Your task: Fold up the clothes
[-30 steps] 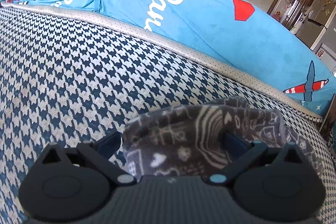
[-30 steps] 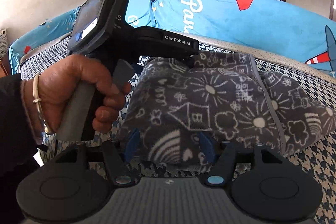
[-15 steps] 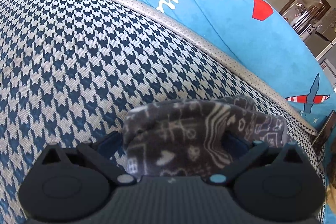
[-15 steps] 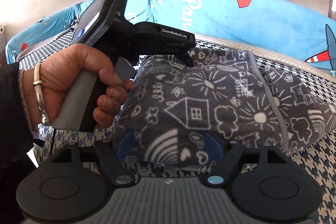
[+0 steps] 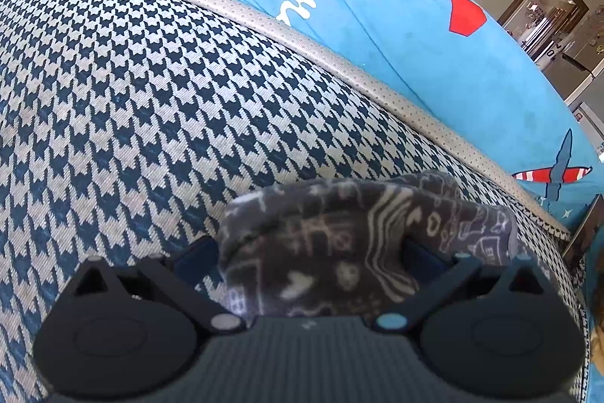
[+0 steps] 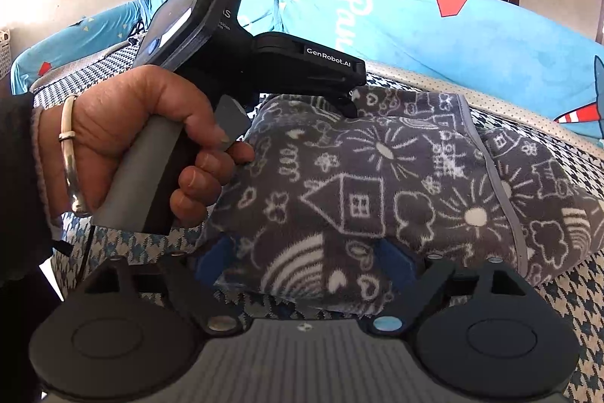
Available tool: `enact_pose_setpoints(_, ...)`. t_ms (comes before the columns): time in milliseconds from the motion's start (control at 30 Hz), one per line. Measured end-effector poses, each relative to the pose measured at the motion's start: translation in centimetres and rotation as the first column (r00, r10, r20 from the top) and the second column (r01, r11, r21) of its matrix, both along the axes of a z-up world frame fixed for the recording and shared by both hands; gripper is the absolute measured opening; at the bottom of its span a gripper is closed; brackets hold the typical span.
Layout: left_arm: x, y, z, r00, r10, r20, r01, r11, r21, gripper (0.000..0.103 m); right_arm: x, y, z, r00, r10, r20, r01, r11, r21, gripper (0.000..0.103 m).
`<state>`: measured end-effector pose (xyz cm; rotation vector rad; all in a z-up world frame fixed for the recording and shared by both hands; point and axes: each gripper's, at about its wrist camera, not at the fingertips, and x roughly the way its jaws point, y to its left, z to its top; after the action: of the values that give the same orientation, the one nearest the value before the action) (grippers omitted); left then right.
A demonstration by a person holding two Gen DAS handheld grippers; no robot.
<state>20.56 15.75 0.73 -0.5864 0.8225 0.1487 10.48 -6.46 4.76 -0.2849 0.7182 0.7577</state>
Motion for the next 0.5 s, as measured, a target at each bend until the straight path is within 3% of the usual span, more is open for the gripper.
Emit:
enact_pose_setpoints(67,-0.6,0.3,0.2,1.0,0.01,0.001,-0.01,1.0,-0.024,0.103,0.0,0.7,-0.3,1.0,0.021,-0.001,-0.021,0.999,-0.028,0.103)
enact_pose_setpoints(167,-1.9,0.8,0.6,0.999,0.04,-0.004,-0.04,0.998,-0.052,0.103,-0.8,1.8,-0.5,0.998,0.04,0.046,-0.036,0.996,-0.084,0.103)
enact_pose_setpoints(400,-6.7,1.0,2.9,0.998,0.068,0.015,-0.069,0.996,0.056,0.103,-0.6,0.3,0.7,1.0,-0.017,-0.024,0.017,1.0,-0.011,0.103)
enact_pose_setpoints(500,-8.9,0.7,3.6,0.998,0.056,0.013,-0.057,0.994,0.09,0.103,-1.6,-0.8,1.4,0.998,-0.068,-0.015,0.068,0.998,0.003,0.103)
